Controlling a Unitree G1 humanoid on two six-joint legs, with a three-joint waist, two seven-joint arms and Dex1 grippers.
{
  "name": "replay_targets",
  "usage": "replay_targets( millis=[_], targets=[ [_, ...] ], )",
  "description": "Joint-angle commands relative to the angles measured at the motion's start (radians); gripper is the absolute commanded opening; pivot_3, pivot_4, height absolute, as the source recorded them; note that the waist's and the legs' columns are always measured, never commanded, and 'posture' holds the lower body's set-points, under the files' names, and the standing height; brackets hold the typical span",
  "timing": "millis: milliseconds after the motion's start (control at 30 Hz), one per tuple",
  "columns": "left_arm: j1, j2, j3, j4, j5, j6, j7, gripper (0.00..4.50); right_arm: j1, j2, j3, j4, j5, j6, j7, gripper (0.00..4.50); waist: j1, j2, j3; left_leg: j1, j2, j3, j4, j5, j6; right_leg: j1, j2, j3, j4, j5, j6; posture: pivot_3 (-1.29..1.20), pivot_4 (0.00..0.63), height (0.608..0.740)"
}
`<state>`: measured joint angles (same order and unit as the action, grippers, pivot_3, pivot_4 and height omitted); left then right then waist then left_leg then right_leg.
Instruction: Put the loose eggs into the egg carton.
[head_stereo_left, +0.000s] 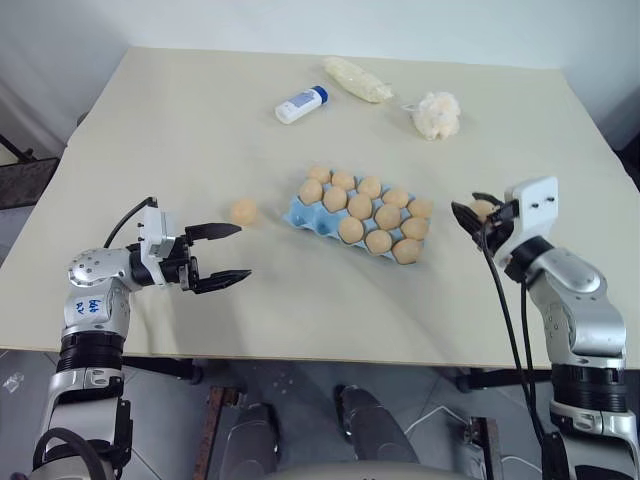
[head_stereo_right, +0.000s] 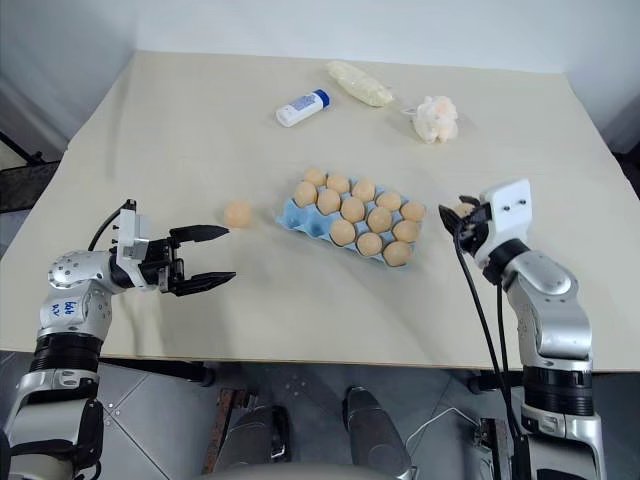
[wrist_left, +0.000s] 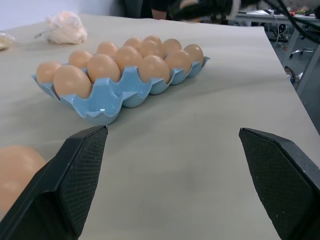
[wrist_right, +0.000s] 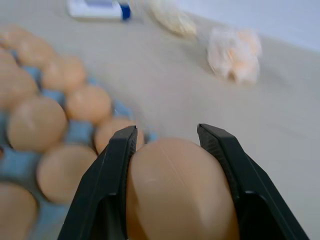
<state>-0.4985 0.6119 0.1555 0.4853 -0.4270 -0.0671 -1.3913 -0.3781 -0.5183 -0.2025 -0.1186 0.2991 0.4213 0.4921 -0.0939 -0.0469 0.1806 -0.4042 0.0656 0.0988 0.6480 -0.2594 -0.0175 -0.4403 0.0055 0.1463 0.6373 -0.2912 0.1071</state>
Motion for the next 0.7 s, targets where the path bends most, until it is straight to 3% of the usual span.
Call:
replay_targets(
  millis=[33,367,700],
  targets=[
    [-0.027,0.004,0.011,-0.001,-0.004,-0.017,0.006,4.50,-0.080,0.011,0.040,-0.075,0.022,0.038,0.001,1.59,-0.002,0.000,0.000,0.000,0.000,0.000,0.000,0.000,0.000,0.000,0.000,0.000,0.000,0.000,0.000,0.00,0.150,0.740],
    [-0.033,-0.037,0.042,-0.009,-0.030,-0.051,0.038,4.50,-0.194,0.148,0.238,-0.069,0.018,0.110,0.020,1.59,-0.003,0.000,0.000,-0.002,0.000,0.001,-0.001,0.000,0.000,-0.003,0.000,-0.001,0.001,0.000,-0.001,0.00,0.150,0.740],
    [0.018,-0.044,0.078,-0.047,-0.046,-0.070,0.072,4.50,-0.307,0.289,0.369,0.122,-0.059,0.057,0.018,1.59,-0.020,0.000,0.000,-0.002,0.000,0.003,0.001,0.001,-0.001,-0.003,0.000,-0.001,0.006,-0.001,-0.001,0.00,0.150,0.740]
  ],
)
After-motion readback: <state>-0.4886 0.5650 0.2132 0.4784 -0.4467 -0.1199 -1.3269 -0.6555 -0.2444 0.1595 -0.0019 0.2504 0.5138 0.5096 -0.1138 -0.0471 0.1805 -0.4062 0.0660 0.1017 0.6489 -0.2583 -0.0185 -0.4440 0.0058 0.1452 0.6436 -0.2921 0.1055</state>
